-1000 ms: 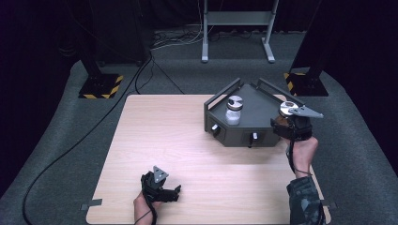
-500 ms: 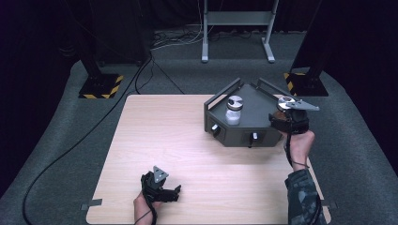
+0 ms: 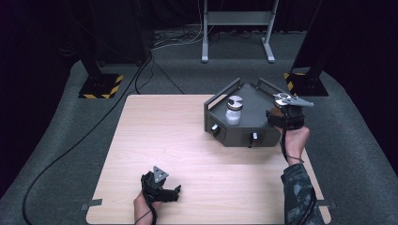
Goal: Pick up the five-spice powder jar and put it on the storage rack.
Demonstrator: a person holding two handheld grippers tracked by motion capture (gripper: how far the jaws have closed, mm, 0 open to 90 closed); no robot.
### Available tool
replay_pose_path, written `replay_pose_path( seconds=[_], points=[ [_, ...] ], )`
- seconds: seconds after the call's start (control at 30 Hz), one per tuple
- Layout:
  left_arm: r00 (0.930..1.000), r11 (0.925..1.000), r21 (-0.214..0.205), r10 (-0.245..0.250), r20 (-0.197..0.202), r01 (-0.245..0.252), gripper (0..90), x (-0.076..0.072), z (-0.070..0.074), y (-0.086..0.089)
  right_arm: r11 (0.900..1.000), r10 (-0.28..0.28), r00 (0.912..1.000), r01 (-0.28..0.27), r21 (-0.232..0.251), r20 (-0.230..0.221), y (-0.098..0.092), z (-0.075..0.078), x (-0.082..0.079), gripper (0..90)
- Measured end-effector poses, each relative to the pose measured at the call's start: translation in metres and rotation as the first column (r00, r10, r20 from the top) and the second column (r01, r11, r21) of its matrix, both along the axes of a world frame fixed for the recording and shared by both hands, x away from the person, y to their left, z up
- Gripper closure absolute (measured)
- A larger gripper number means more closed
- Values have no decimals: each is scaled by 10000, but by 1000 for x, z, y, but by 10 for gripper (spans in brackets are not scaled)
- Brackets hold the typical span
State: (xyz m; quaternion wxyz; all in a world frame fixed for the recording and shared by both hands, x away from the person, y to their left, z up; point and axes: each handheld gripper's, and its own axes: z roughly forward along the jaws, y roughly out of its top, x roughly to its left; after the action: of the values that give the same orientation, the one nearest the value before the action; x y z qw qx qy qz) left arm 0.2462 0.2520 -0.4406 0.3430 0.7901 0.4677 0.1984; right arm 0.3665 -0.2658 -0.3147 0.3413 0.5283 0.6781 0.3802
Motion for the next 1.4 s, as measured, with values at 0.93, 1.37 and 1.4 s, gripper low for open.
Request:
replay_pose_path(
  seconds=[0.93, 1.37, 1.4],
  points=[
    [10000, 10000, 29, -36, 2, 36, 10, 0, 0, 0, 9989, -340, 9983, 355, 300, -477, -4, -18, 17, 303],
    [10000, 10000, 26, -35, 3, 35, 10, 0, 0, 0, 9985, -416, 9981, 431, 345, -453, -4, -21, 15, 199],
    [10000, 10000, 28, -37, 1, 37, 10, 0, 0, 0, 9984, -423, 9983, 437, 347, -397, -4, -22, 14, 172]
  ],
)
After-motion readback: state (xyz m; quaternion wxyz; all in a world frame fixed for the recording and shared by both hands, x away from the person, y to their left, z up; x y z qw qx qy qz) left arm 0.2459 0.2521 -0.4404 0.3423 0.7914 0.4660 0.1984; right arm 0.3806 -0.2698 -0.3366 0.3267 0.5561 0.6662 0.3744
